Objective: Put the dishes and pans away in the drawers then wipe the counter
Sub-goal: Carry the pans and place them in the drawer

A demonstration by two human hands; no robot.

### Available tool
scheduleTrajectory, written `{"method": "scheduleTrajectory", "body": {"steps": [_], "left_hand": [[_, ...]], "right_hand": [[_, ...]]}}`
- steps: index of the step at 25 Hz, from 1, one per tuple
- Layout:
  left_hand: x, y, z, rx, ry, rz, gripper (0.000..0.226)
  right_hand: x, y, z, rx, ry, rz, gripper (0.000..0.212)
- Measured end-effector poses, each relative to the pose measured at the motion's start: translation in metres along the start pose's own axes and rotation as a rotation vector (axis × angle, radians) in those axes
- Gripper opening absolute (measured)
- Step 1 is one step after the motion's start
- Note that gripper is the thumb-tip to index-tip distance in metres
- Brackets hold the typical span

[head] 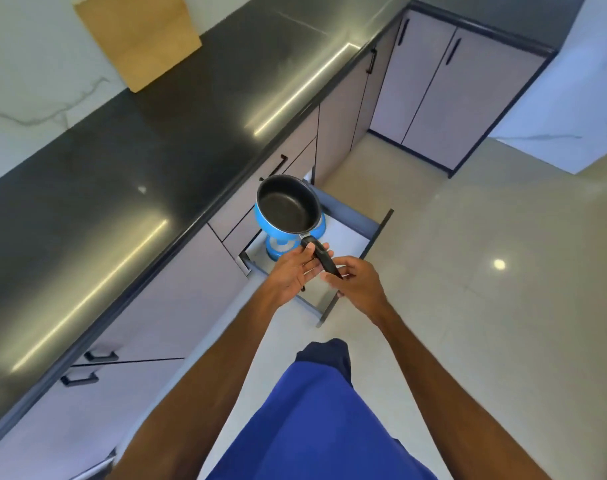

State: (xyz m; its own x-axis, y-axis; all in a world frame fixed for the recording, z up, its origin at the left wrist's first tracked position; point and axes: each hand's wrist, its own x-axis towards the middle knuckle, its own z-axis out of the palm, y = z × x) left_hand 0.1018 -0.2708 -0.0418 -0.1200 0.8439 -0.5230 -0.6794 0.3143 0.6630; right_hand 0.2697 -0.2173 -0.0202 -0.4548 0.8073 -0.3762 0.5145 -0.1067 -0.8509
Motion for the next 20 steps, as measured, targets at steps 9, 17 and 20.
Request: {"method": "scheduleTrajectory", "body": {"steps": [9, 17, 20], "left_hand": [[0.153, -0.005, 0.059, 0.038, 0.227, -0.054, 0.035], [0.260, -0.029, 0.063, 0.103, 0.348, -0.169, 0.026], [0.290, -0.056, 0.042, 0.230, 0.333, -0.165, 0.019]], "right_hand": [[0.155, 0.024, -0.081, -0.435, -0.160, -0.036, 0.032], [0.257, 0.062, -0.123, 0.154, -0.612, 0.400, 0.023], [0.291, 0.110, -0.121, 0.183, -0.727, 0.477, 0.025]]}}
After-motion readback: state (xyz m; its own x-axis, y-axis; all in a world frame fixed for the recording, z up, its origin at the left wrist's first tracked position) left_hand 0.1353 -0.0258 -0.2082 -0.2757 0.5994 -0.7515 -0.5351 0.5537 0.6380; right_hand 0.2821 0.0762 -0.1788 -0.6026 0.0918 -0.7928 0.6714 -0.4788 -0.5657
